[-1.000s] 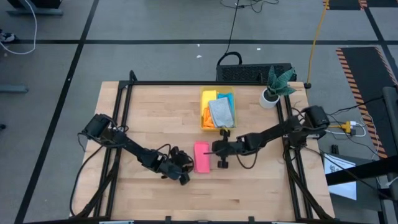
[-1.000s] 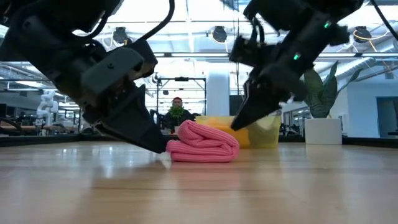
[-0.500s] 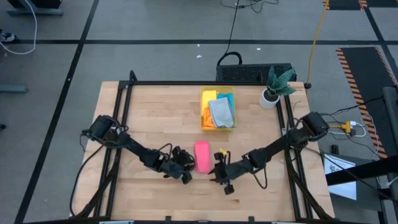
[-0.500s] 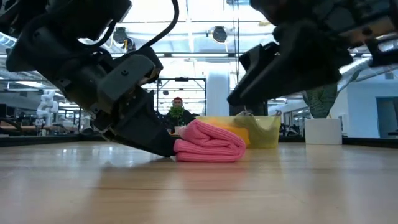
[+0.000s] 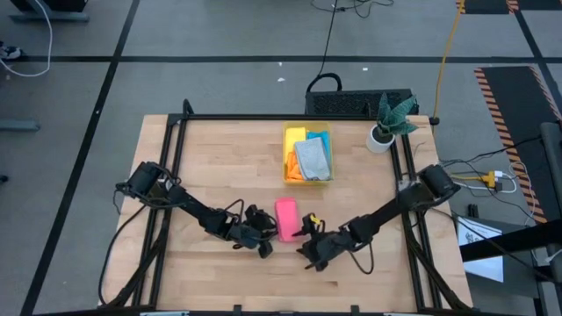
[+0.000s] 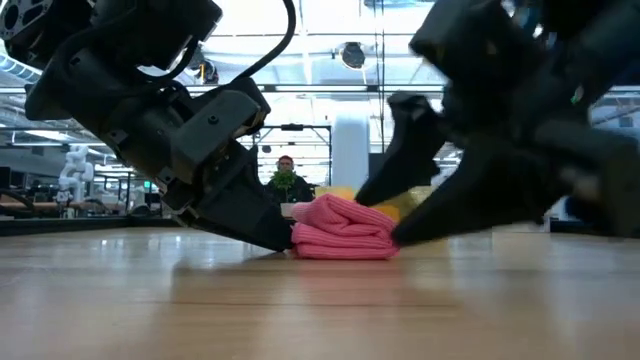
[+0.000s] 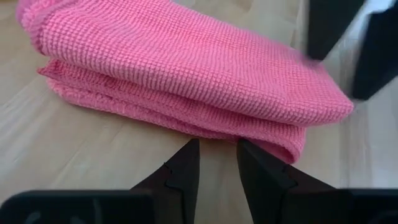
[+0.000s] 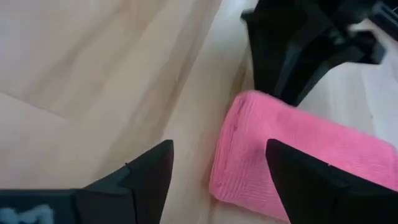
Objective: Fold microfiber towels
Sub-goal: Put the folded pink microfiber towel into the yellow bin
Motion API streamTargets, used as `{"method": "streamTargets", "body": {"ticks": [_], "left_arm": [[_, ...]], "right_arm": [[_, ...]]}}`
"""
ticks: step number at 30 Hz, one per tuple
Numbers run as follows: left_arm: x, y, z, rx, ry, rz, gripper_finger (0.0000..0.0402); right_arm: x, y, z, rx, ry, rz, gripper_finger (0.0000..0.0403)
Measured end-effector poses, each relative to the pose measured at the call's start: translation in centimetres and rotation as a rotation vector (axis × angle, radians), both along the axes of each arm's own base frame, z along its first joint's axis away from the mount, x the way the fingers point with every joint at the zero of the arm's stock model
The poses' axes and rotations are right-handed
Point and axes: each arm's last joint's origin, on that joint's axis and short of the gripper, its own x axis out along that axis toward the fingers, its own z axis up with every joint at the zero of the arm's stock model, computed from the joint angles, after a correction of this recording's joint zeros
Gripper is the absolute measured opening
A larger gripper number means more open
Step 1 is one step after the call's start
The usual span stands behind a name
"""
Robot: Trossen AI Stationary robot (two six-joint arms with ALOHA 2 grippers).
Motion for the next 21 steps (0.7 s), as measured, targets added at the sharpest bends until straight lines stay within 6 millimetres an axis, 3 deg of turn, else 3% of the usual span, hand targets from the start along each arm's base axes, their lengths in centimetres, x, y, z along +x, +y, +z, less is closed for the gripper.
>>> {"method": "streamTargets", "body": {"ticks": [8, 14, 21], "left_arm": [[0.0, 0.1, 0.0, 0.011, -0.001, -0.001, 0.0113], [0.1, 0.1, 0.0, 0.016, -0.003, 0.0, 0.0113], [0.2, 0.1, 0.2, 0.023, -0.024, -0.008, 0.0113]], "right_arm": [[1.7, -0.7, -2.3, -0.084, -0.062, -0.016, 0.0225], [2.3, -1.9, -2.4, -0.112, -0.046, -0.067, 0.0197], [2.6, -3.3, -2.8, -0.066, 0.016, -0.101, 0.0131]]}}
